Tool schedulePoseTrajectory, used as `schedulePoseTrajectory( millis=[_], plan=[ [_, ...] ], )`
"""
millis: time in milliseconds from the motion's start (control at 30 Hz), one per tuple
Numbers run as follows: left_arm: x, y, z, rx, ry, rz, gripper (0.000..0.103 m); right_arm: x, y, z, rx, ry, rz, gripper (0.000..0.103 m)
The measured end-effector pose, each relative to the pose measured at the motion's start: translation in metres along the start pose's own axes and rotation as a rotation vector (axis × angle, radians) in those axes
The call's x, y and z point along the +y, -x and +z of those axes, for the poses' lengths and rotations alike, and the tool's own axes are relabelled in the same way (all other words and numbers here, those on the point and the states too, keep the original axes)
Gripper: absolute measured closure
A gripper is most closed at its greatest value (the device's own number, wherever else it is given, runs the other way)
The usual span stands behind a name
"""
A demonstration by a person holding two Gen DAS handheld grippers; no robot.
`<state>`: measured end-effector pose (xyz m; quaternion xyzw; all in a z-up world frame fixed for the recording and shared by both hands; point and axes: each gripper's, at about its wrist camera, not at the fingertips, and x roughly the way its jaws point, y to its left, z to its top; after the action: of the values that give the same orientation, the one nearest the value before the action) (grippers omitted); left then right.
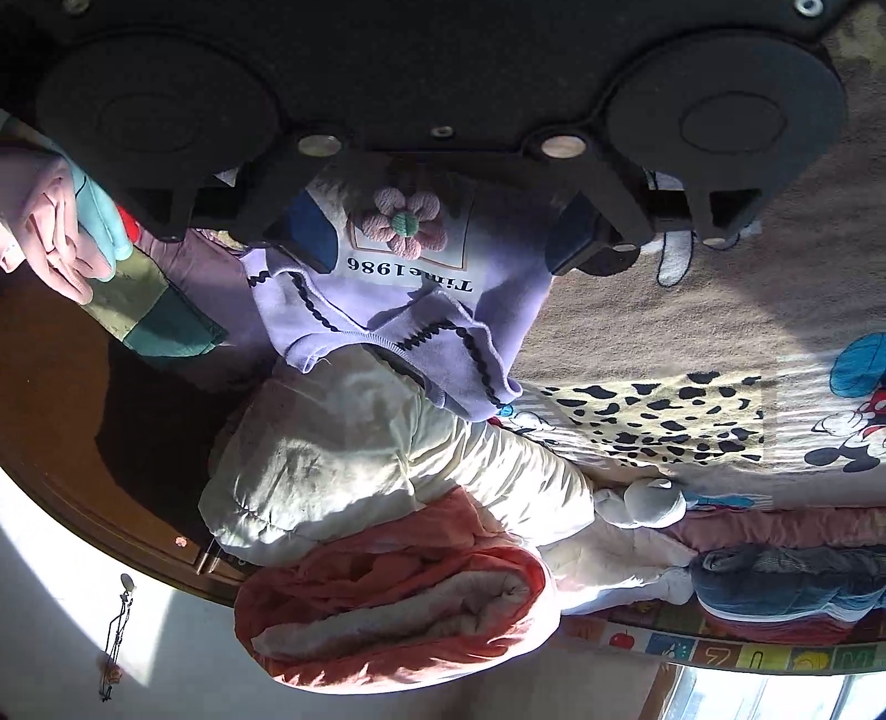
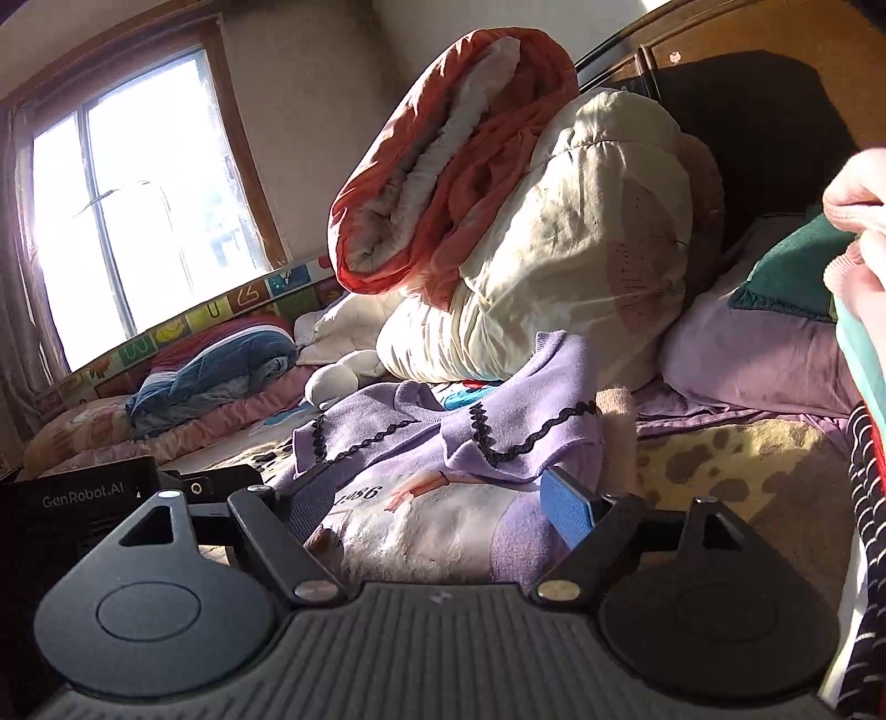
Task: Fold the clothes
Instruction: 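Lower the sweatshirt onto the stack of folded clothes with both grippers, then open both grippers and withdraw from the stack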
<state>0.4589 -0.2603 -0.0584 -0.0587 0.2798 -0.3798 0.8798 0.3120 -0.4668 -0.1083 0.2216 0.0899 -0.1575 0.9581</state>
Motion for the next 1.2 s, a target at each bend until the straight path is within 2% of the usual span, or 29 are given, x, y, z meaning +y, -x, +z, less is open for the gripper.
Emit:
schedulePoseTrajectory(
  millis=[67,300,533,633,733,967,1200],
  plan=[
    [-0.009,0.015,0.000,0.019,-0.019,0.036,0.009,0.007,0.014,0.002,0.030,-0.014,0.011,0.000],
    [-0.039,0.051,-0.015,0.045,-0.103,0.214,0.001,0.024,0.057,0.026,0.110,0.011,-0.015,0.000],
    [-0.057,0.080,-0.005,0.076,-0.035,0.192,0.000,0.034,0.096,0.052,0.182,0.027,-0.055,0.000],
    [-0.062,0.091,-0.001,0.076,-0.026,0.180,0.000,0.036,0.102,0.061,0.221,0.043,-0.100,0.000],
    [-0.069,0.103,-0.003,0.058,-0.038,0.204,0.000,0.037,0.107,0.069,0.269,0.052,-0.132,0.000],
    [-0.092,0.127,-0.008,0.054,-0.080,0.240,0.000,0.043,0.126,0.079,0.300,0.124,-0.193,0.000],
    [-0.110,0.147,-0.013,0.045,-0.142,0.294,0.000,0.055,0.143,0.083,0.314,0.168,-0.195,0.000]
  ],
)
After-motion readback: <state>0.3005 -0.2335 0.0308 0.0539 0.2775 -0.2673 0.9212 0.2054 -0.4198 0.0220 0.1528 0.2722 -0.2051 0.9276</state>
